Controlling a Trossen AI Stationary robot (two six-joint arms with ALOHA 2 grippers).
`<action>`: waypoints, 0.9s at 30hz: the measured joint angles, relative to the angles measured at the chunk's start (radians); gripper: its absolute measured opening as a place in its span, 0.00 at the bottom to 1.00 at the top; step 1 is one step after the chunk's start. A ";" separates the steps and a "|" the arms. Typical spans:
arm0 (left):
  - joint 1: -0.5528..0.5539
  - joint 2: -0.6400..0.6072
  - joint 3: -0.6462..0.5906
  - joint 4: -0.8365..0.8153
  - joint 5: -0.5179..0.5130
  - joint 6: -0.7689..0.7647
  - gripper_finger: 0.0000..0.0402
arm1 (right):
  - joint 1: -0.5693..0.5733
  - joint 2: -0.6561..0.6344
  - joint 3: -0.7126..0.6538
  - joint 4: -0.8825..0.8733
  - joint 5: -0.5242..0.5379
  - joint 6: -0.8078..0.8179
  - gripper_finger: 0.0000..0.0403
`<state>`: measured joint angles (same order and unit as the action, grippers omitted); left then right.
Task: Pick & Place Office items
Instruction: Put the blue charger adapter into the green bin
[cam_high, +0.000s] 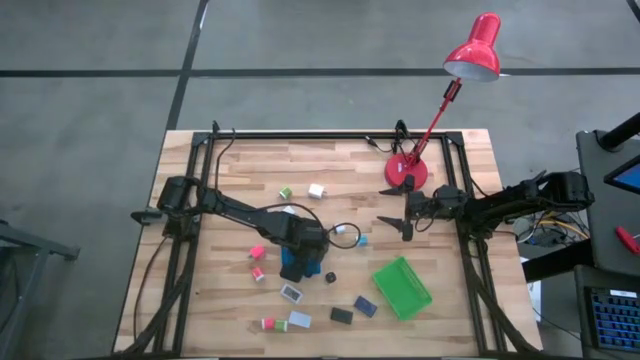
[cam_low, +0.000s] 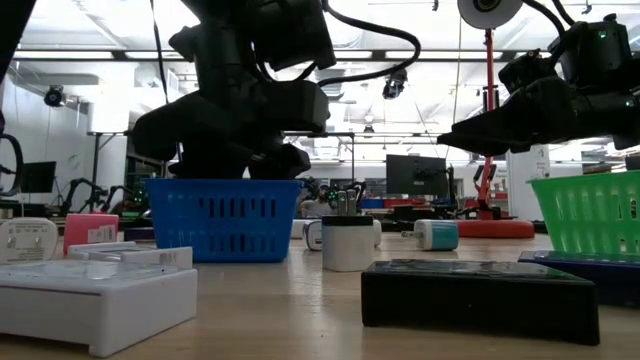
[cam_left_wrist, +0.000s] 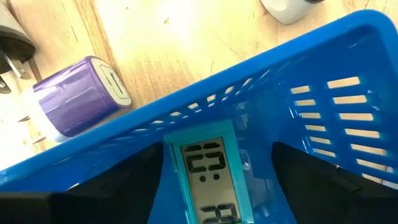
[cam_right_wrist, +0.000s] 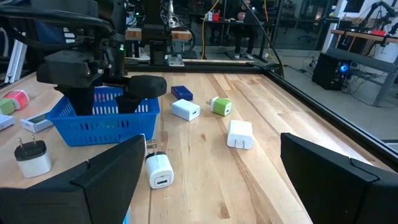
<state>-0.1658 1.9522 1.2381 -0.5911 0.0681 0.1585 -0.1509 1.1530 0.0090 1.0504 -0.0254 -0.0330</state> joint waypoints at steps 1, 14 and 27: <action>0.000 0.000 0.000 0.000 0.000 -0.001 0.76 | 0.000 0.000 0.000 0.000 0.000 0.000 0.91; 0.000 -0.085 0.000 -0.034 0.000 -0.014 0.76 | 0.000 0.000 0.000 -0.001 0.000 0.000 0.91; 0.000 -0.338 -0.072 0.013 -0.099 -0.036 0.76 | 0.000 0.000 0.000 -0.004 -0.009 0.002 0.91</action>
<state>-0.1658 1.6141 1.1659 -0.5780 -0.0304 0.1223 -0.1505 1.1534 0.0093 1.0462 -0.0345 -0.0310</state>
